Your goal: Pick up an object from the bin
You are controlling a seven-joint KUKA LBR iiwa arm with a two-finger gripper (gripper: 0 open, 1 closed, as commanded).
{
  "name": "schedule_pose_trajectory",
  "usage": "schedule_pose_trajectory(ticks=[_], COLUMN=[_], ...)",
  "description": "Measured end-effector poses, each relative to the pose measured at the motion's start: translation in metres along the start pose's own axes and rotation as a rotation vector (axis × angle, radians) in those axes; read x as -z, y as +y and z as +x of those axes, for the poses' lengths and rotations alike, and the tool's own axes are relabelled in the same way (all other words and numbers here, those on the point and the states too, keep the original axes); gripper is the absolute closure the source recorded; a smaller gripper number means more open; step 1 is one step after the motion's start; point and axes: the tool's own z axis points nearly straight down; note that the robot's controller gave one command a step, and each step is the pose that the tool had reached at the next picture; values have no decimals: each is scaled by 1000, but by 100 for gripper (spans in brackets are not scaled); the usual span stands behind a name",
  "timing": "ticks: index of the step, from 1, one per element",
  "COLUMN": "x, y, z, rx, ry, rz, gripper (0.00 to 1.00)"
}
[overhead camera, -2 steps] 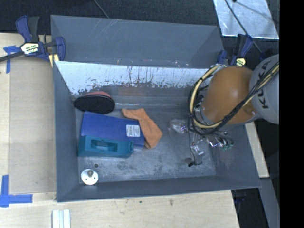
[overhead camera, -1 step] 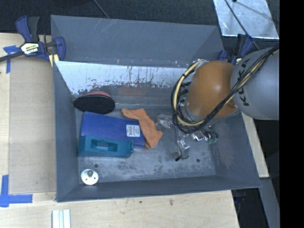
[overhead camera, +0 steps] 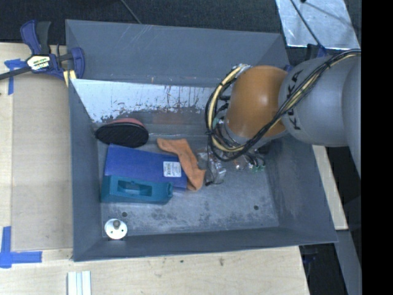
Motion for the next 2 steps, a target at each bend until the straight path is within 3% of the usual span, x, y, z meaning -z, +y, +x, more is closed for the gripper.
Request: schedule_pose_trajectory(ticks=[2], x=[3], y=[0], z=[1], rx=[-1], ry=[2], rz=[-1], gripper=[100])
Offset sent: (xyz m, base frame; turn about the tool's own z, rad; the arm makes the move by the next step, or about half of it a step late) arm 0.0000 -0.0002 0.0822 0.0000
